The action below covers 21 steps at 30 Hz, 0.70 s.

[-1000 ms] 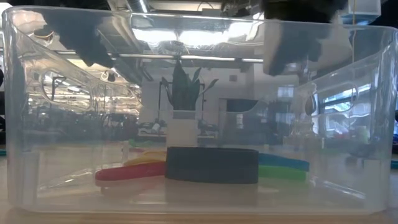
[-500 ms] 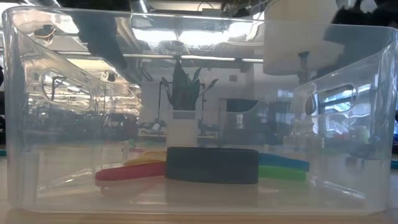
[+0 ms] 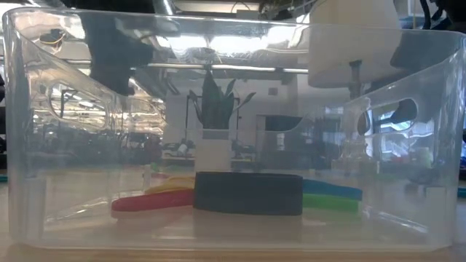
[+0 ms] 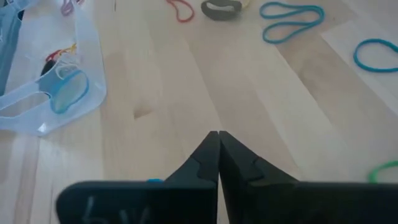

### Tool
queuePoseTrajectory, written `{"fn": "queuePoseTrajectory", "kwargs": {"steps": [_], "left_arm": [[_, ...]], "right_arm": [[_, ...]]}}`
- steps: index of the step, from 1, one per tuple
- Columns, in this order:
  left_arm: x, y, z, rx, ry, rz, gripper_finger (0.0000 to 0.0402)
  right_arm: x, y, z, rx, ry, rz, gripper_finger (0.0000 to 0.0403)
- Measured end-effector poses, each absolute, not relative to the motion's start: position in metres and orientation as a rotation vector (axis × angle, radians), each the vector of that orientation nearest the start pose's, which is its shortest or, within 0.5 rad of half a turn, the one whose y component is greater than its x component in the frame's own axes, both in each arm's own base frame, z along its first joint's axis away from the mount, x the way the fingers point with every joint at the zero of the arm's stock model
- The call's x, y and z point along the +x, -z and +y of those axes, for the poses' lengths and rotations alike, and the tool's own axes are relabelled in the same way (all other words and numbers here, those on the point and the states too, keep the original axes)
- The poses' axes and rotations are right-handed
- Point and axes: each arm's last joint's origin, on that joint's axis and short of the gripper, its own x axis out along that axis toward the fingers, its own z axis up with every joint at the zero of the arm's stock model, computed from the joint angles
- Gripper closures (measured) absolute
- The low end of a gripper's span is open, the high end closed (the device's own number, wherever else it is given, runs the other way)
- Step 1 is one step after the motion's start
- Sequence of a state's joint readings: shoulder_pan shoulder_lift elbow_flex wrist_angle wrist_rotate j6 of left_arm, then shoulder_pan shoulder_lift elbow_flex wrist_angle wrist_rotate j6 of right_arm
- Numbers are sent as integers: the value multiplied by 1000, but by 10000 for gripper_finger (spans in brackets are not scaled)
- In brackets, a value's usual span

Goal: Pick and place rubber bands into bin
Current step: Put the red rubber band into the transparent bin

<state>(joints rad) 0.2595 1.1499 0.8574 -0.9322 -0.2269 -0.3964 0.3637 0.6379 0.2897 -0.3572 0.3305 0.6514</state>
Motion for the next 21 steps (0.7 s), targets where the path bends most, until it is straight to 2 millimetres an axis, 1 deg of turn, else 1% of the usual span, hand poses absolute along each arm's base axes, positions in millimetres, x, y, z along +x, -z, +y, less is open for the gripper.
{"fn": "queuePoseTrajectory", "kwargs": {"steps": [4,9,16,21], "left_arm": [[190,-231,69,-309,-676,1223,295],[192,-216,92,-394,-785,1282,273],[194,-190,124,-493,-891,1345,269],[197,-174,142,-485,-886,1377,271]], "right_arm": [[127,-173,37,383,203,621,392],[130,-177,35,371,282,533,392],[131,-179,35,396,318,488,392],[131,-179,35,451,334,479,392]]}}
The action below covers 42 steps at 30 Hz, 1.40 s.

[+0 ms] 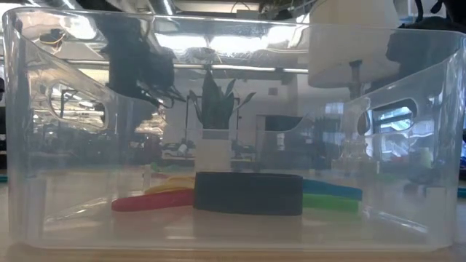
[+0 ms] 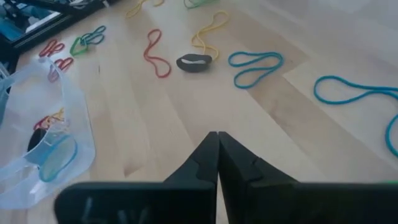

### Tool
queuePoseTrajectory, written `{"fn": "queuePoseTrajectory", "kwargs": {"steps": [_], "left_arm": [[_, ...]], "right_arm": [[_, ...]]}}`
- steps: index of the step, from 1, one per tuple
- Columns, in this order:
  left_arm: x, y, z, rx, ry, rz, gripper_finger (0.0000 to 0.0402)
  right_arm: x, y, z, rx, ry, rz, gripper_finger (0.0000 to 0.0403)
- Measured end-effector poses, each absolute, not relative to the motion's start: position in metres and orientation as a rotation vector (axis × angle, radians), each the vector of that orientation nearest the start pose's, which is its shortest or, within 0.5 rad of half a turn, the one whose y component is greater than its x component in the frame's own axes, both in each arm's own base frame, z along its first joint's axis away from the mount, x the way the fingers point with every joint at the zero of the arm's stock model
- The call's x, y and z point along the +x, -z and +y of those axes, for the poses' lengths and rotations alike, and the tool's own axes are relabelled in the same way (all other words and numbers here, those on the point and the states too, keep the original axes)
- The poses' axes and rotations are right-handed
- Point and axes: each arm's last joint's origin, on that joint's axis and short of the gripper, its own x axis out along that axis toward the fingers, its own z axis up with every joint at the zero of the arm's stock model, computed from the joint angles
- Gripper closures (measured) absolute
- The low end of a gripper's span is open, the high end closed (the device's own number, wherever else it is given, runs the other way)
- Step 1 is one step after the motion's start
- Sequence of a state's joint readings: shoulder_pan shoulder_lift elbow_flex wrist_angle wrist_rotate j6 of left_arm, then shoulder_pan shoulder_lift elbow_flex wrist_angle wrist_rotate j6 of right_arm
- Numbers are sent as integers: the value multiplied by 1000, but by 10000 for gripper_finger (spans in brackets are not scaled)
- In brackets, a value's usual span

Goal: Pick and place rubber bands into bin
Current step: Put the red rubber band into the transparent bin

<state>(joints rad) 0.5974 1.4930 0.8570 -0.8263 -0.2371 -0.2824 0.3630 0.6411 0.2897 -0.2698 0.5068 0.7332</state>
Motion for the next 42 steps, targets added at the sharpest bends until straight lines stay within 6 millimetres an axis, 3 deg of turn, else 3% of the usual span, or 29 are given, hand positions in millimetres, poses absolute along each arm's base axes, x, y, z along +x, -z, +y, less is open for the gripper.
{"fn": "queuePoseTrajectory", "kwargs": {"steps": [6,22,33,38,42], "left_arm": [[197,-161,165,-521,-941,1325,272],[170,-148,206,-688,-1103,1255,272],[161,-132,219,-724,-1129,1305,274],[162,-132,219,-718,-1116,1311,308],[161,-132,217,-715,-1098,1336,371]], "right_arm": [[131,-179,35,476,340,475,392],[133,-183,36,498,326,437,392],[134,-185,36,507,320,420,392],[135,-186,36,515,315,406,392],[135,-186,36,515,315,406,392]]}}
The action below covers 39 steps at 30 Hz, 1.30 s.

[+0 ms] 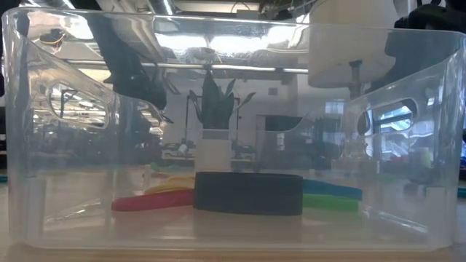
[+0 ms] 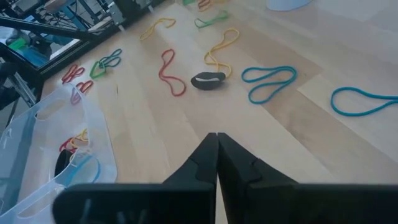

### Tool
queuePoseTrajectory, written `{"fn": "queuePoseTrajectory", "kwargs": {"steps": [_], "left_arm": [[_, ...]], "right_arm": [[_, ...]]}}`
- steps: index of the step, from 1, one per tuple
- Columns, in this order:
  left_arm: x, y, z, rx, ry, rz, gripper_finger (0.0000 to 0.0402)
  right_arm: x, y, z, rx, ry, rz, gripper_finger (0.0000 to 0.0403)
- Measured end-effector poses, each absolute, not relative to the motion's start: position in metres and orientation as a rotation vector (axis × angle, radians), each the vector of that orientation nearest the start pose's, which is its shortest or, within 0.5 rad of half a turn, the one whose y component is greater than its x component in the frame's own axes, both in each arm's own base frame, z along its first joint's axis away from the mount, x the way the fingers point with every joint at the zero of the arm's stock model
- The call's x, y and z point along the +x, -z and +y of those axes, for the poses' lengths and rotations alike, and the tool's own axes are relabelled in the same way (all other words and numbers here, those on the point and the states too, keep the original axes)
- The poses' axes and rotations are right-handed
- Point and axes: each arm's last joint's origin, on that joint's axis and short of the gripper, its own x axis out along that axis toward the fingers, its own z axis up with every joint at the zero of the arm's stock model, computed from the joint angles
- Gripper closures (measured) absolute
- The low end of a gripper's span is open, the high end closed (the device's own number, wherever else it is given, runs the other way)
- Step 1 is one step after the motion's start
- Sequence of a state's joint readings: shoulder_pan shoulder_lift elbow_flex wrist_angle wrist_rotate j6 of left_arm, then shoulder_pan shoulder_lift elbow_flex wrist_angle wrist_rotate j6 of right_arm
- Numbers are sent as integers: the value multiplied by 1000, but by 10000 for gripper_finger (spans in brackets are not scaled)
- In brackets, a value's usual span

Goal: Pick and place rubber bands into bin
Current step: Put the red rubber band into the transparent bin

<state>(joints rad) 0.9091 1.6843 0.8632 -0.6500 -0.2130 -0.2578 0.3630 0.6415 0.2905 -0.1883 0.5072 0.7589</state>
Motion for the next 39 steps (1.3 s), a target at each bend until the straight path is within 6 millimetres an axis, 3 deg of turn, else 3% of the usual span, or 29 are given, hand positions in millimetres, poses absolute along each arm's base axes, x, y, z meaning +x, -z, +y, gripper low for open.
{"fn": "queuePoseTrajectory", "kwargs": {"steps": [6,9,13,21,26,31,39], "left_arm": [[163,-133,211,-719,-1070,1369,400],[161,-139,196,-763,-1043,1430,400],[164,-163,181,-742,-1067,1372,400],[172,-215,128,-733,-1044,1155,400],[178,-232,100,-665,-1042,1046,400],[178,-230,102,-710,-1145,1001,399],[169,-213,131,-848,-1285,1049,359]], "right_arm": [[135,-186,36,511,314,408,392],[135,-186,36,510,314,409,392],[135,-185,36,482,309,414,392],[135,-185,36,401,290,426,392],[135,-185,36,402,290,425,392],[135,-185,36,404,290,425,392],[135,-185,36,406,289,426,392]]}}
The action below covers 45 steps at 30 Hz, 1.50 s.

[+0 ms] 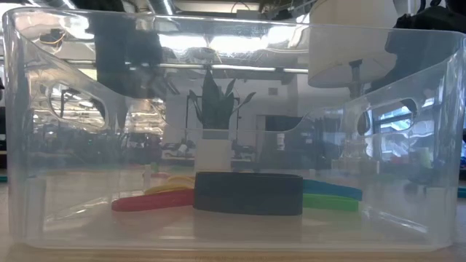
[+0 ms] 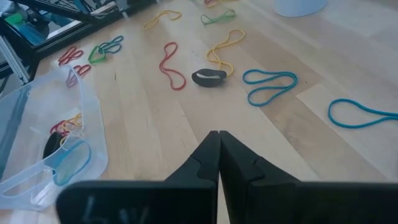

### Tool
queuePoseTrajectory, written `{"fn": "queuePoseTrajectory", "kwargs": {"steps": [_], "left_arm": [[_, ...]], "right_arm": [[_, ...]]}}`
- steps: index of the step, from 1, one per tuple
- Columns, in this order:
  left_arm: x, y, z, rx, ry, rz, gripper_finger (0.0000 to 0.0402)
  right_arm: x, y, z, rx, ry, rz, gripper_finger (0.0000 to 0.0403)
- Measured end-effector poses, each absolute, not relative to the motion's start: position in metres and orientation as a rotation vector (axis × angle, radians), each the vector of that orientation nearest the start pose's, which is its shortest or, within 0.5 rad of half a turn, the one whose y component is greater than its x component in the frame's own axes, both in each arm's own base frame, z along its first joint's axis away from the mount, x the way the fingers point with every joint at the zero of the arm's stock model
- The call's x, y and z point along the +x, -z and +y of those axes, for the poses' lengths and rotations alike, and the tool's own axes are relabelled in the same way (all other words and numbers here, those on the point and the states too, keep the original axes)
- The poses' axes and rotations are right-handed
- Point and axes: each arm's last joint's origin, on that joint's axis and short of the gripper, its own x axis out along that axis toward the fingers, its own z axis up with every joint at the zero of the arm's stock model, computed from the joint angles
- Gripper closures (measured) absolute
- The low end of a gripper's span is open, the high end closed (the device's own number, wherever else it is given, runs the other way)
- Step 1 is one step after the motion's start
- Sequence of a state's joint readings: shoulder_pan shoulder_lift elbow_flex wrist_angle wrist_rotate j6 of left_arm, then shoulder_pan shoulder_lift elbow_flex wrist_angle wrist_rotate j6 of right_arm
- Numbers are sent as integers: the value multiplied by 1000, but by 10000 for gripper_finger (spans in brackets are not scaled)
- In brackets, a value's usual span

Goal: Pick and place rubber bands into bin
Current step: Put the red rubber band into the transparent bin

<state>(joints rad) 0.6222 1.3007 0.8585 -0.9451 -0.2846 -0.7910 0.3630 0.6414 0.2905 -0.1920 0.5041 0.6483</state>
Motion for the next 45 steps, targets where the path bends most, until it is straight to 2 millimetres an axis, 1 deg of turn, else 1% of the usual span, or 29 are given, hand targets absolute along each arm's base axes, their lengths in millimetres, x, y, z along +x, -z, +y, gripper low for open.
{"fn": "queuePoseTrajectory", "kwargs": {"steps": [7,11,14,20,25,29,32,35,39,42,45], "left_arm": [[164,-190,158,-934,-1384,1120,306],[166,-177,174,-955,-1408,1099,285],[168,-167,182,-990,-1393,1092,276],[168,-151,189,-1020,-1407,1151,275],[167,-139,192,-1047,-1433,1195,284],[168,-133,194,-1068,-1413,1224,305],[168,-132,194,-1058,-1413,1235,338],[168,-133,193,-1043,-1404,1243,386],[167,-139,187,-1027,-1388,1261,399],[169,-150,179,-1002,-1380,1247,399],[172,-166,166,-960,-1370,1214,400]], "right_arm": [[135,-185,36,407,290,425,392],[135,-185,36,402,291,429,392],[135,-185,36,402,292,430,392],[134,-185,36,404,293,430,392],[134,-185,36,407,294,430,392],[134,-185,36,429,299,426,392],[134,-185,36,430,299,427,392],[134,-185,36,430,299,426,392],[134,-185,36,429,299,427,392],[134,-185,36,429,299,427,392],[134,-185,36,428,299,427,392]]}}
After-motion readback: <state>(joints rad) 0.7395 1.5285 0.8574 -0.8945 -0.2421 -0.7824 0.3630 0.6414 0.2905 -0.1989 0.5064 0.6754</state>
